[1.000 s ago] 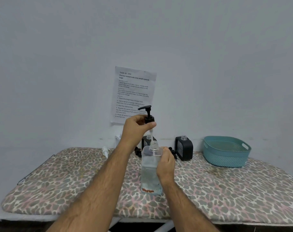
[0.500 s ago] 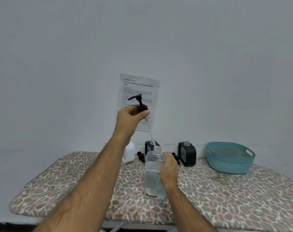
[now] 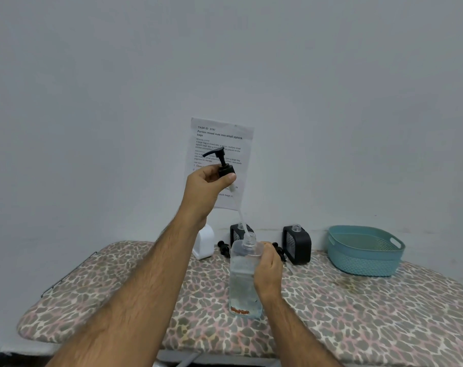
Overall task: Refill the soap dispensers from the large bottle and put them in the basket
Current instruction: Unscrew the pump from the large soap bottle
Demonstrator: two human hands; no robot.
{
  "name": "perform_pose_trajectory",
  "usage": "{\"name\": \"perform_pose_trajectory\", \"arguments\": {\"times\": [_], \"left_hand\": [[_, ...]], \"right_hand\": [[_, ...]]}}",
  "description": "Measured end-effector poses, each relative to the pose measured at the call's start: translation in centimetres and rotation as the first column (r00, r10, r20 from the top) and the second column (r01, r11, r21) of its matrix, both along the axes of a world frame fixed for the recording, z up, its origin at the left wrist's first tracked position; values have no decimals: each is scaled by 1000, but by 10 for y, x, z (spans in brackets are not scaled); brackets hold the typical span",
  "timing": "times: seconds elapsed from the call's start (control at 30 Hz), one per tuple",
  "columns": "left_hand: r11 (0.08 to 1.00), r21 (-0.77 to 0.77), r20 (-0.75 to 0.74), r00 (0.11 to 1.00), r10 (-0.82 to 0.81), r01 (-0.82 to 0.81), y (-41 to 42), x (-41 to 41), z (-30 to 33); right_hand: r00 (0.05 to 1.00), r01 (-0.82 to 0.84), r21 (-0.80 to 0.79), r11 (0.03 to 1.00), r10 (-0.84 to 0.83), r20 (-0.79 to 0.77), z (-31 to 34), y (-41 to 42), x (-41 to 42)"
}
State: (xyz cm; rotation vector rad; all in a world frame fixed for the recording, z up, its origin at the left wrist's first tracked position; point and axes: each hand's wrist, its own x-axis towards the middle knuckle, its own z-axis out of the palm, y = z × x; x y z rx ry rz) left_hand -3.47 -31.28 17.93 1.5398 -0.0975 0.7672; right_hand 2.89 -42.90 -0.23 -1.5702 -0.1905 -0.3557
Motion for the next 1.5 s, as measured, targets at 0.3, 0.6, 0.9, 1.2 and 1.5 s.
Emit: {"name": "perform_pose_trajectory", "arguments": {"times": [0.3, 0.6, 0.9, 1.2, 1.5], "left_hand": [[999, 35, -5, 1000, 13, -12, -1, -2, -3], [993, 106, 1, 998, 55, -55, 0, 2, -9], [997, -25, 59, 996, 70, -69, 11, -4, -4], [979, -166, 10, 993, 121, -118, 33, -19, -10], [941, -286, 20, 981, 195, -182, 48, -28, -21]], "right_hand": [[1000, 20, -18, 1000, -19, 22, -1, 1, 0], [999, 12, -11, 1000, -12, 32, 1, -1, -2], [1000, 8, -9, 1000, -8, 18, 4, -2, -5], [998, -54, -12, 998, 54, -36, 10, -5, -6], [995, -81, 35, 996, 82, -51, 30, -15, -9]]}}
